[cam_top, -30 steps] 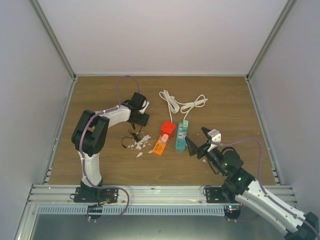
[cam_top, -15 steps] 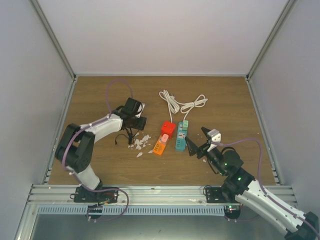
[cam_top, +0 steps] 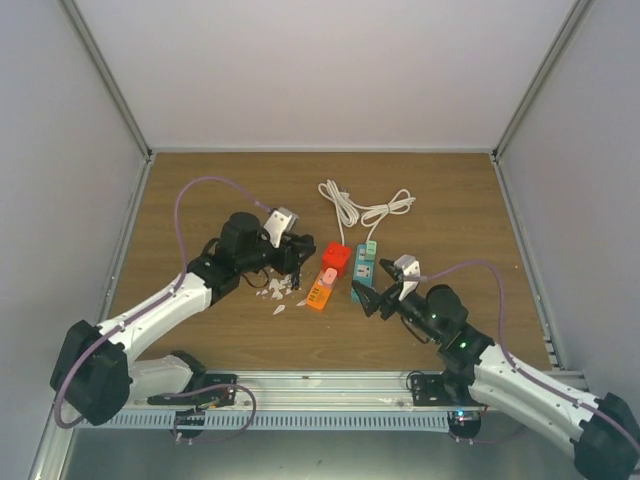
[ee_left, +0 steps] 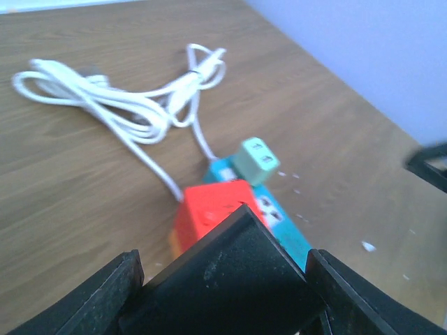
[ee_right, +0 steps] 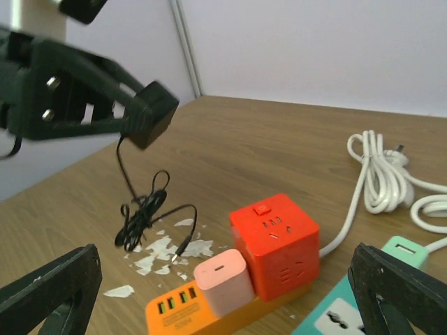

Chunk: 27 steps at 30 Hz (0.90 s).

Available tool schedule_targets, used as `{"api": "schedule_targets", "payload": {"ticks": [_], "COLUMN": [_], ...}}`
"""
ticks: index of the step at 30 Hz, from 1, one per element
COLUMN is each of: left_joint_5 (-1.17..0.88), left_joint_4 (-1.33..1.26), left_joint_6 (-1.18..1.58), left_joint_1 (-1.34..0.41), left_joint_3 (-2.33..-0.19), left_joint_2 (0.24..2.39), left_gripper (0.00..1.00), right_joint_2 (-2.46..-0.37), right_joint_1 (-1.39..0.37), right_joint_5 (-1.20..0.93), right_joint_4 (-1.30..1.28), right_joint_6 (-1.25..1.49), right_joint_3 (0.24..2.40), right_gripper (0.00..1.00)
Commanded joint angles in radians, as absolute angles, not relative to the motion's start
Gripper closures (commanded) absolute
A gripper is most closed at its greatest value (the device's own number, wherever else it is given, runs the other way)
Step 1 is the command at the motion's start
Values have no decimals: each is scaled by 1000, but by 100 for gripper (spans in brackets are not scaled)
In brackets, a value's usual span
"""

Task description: Insert the plug

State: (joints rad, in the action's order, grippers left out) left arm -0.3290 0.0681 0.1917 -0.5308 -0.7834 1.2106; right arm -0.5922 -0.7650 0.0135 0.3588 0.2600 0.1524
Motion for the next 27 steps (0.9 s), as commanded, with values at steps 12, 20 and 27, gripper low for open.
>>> {"api": "schedule_targets", "payload": {"ticks": [12,20,27], "left_joint_5": [-210,-131,-89], "left_joint_4": [-467,-579,-601], "left_joint_6": [-96,-164,-188], "left_joint_1": [-821,-869,-888], "left_joint_3": [-451,-357,-363], "left_joint_2": [1042,977,1018], "left_gripper": [55,54,52], "right_joint_2": [-624,-668,-842], "right_joint_1": [-701,-705,-779], "right_joint_5": [-208,-296,-254], "right_joint_4": [188,123,132], "right_joint_6": [848,866,772], "right_joint_3": [345,405,480], "right_gripper": [1,13,30]}}
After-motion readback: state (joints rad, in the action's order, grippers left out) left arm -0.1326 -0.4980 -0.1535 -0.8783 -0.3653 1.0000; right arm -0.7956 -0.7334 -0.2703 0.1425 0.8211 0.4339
